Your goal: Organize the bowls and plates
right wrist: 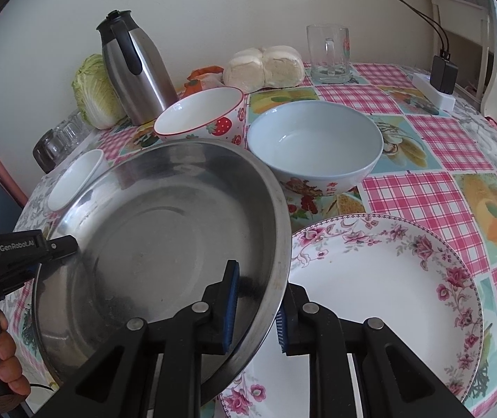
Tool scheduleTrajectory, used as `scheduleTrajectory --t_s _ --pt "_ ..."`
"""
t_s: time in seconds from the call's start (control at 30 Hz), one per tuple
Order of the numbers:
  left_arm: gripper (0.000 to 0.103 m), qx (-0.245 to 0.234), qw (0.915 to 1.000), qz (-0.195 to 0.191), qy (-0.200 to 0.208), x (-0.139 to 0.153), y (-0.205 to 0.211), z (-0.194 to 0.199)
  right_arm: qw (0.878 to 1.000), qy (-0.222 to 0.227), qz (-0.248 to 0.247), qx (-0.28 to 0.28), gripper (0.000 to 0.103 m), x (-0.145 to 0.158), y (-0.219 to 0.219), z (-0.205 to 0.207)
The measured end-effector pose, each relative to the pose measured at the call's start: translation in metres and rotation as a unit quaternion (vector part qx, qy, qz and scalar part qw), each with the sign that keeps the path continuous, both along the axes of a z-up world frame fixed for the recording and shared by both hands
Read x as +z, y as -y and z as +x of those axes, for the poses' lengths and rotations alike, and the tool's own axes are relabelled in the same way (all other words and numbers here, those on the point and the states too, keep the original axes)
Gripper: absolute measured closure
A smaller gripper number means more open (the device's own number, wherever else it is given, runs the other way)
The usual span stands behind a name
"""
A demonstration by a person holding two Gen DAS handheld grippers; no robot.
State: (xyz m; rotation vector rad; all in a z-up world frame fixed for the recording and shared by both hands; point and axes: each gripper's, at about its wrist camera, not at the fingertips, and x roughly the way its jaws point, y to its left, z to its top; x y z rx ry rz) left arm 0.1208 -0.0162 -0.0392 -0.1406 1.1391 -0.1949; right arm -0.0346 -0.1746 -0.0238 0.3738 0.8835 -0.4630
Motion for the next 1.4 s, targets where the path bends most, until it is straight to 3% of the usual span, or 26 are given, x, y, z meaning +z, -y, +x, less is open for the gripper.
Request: scheduleTrajectory --t_s 0.8,0.97,1.2,1.3,1.4 --pt "0.073 0.001 1.0 0.004 0.003 -0.001 0.001 0.004 1.0 0.001 -0.003 -0.007 0.083 0.0 0.002 0.001" --pt "0.062 0.011 0.9999 0.011 0.0 0.004 -0.002 0.003 1.0 0.005 0.01 -0.012 0.063 0.002 0.005 -0.002" --pt "0.041 0.016 0.9998 0.011 0.007 0.02 -0.007 0.0 1.0 0.019 -0.001 -0.017 0.06 0.016 0.002 -0.008" --pt "0.031 0.017 0.9995 0.027 0.008 0.024 -0.006 -0.001 0.999 0.027 -0.015 -0.02 0.038 0.023 0.001 -0.01" --pt "0.028 0.011 0.9985 0.051 0.017 0.027 -0.005 -0.003 0.999 0.032 -0.026 -0.026 0.029 0.027 0.001 -0.012"
